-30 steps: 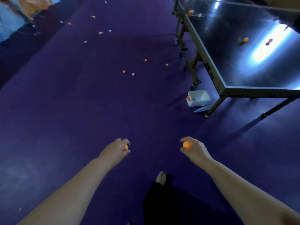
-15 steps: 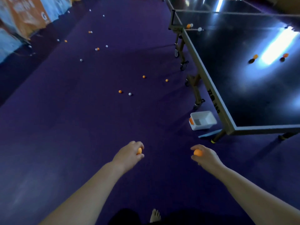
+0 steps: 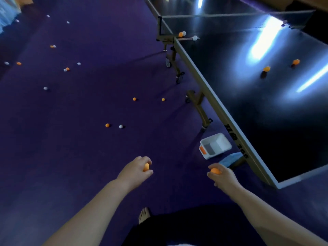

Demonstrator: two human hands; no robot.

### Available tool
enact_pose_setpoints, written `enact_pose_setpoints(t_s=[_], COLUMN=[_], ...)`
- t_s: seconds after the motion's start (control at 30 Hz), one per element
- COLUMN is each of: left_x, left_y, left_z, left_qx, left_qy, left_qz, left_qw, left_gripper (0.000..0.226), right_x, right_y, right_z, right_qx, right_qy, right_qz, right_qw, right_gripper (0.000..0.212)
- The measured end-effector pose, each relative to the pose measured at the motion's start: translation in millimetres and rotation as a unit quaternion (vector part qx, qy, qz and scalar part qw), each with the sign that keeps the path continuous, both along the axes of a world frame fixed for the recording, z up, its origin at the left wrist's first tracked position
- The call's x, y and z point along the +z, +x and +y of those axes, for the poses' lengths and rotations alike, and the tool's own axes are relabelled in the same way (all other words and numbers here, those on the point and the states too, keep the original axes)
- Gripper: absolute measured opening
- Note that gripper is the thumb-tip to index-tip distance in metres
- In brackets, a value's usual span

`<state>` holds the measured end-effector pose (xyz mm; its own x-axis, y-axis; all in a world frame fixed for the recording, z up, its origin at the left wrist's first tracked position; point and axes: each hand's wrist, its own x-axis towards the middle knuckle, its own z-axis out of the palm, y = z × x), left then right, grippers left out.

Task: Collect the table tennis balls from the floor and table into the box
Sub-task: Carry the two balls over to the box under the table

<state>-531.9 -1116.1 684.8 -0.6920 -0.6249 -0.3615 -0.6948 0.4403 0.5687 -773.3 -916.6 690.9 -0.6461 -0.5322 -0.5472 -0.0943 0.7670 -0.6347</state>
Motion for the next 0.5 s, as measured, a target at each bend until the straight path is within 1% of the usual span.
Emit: enact_pose_setpoints(t_s=[0.17, 0.33, 0.5], left_x=[-4, -14, -31], left_y=[-67, -155, -251], left_z=[-85, -134, -170], left_qx=[-0.06, -0.126, -0.16], left_qy=[0.007, 0.035, 0.053], left_qz=[-0.023, -0.033, -0.049], left_qw=[0.998, 0.991, 0.984], left_gripper=[0.024, 0.022, 0.027], right_x=[-7, -26, -56], right_y=[-34, -82, -157], right_z=[-47, -78, -121], right_qx=[-0.079, -0.148, -0.166], right_qy=[-0.007, 0.01, 0.029], right_qz=[-0.021, -0.037, -0.036], right_qw=[0.997, 0.988, 0.985], right_gripper=[0.02, 0.019, 0.024])
